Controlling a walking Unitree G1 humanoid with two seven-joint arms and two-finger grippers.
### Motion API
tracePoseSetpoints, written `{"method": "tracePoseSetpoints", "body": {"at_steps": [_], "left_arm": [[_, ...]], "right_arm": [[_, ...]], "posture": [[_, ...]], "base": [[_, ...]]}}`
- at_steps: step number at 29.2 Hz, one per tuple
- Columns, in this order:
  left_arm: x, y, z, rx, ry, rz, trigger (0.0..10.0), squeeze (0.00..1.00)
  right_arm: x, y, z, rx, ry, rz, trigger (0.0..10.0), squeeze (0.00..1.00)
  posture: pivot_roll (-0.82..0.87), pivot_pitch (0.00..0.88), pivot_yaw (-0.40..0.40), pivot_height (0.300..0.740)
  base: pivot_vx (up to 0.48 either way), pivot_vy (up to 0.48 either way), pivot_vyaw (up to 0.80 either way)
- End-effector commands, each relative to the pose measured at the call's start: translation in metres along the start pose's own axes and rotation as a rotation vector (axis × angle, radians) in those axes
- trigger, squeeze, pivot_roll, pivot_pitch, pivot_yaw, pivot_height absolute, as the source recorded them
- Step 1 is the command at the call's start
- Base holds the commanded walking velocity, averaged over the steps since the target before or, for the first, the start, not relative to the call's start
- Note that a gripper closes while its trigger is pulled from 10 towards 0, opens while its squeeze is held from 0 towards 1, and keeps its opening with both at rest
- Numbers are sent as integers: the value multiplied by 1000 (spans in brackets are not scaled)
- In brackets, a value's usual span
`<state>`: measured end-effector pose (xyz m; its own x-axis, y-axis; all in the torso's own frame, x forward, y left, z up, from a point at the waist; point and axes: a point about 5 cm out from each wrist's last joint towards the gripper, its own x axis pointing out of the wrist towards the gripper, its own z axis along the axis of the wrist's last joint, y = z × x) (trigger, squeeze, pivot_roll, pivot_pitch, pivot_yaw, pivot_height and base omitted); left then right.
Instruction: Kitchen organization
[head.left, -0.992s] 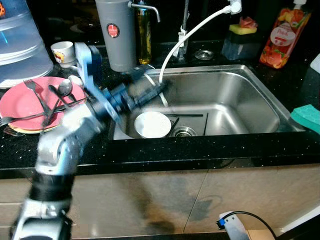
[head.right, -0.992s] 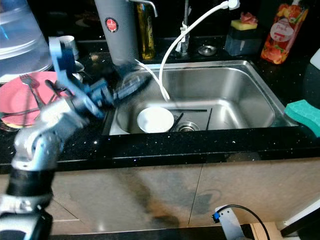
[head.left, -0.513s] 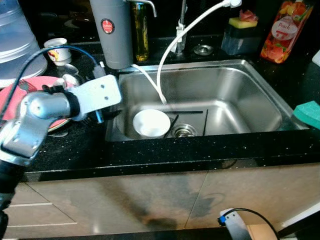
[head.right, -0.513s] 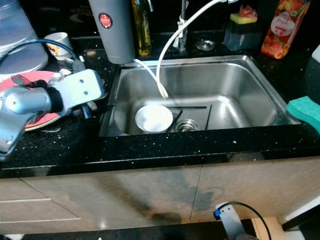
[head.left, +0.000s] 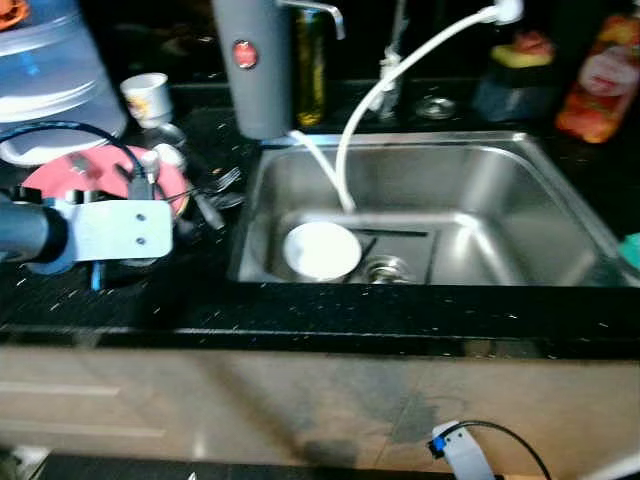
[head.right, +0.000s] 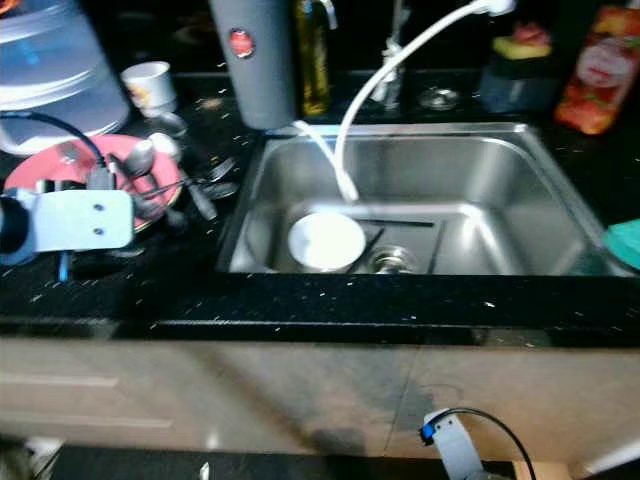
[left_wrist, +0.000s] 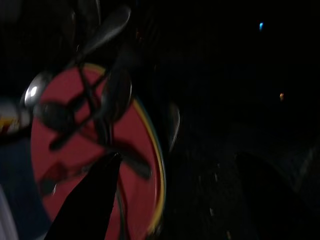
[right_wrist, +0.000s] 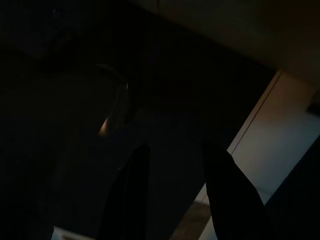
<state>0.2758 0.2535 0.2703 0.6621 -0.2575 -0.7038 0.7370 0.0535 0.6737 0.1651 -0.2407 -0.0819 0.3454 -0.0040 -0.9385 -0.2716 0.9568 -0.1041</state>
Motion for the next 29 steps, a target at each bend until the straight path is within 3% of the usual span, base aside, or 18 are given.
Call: {"method": "tracePoseSetpoints", "body": {"at_steps": [1, 4, 12, 20, 29], "left_arm": [[-6, 2, -1, 5, 17, 2, 10000, 0], [-5, 2, -2, 5, 23, 13, 10000, 0], [8, 21, -23, 30, 114, 235, 10000, 0], [23, 16, -30, 13, 119, 244, 10000, 0], [53, 6, -27, -21, 53, 255, 10000, 0]], "right_arm": [[1, 3, -4, -5, 18, 5, 10000, 0], [1, 2, -4, -7, 17, 1, 10000, 0], [0, 1, -3, 0, 12, -9, 10000, 0], [0, 1, -3, -1, 13, -11, 10000, 0], [1, 1, -4, 0, 13, -19, 10000, 0]], "posture": [[59, 0, 24, 740], [59, 0, 24, 740], [55, 0, 27, 740], [53, 0, 28, 740], [44, 0, 28, 740]], "base": [[0, 0, 0], [0, 0, 0], [0, 0, 0], [0, 0, 0], [0, 0, 0]]}}
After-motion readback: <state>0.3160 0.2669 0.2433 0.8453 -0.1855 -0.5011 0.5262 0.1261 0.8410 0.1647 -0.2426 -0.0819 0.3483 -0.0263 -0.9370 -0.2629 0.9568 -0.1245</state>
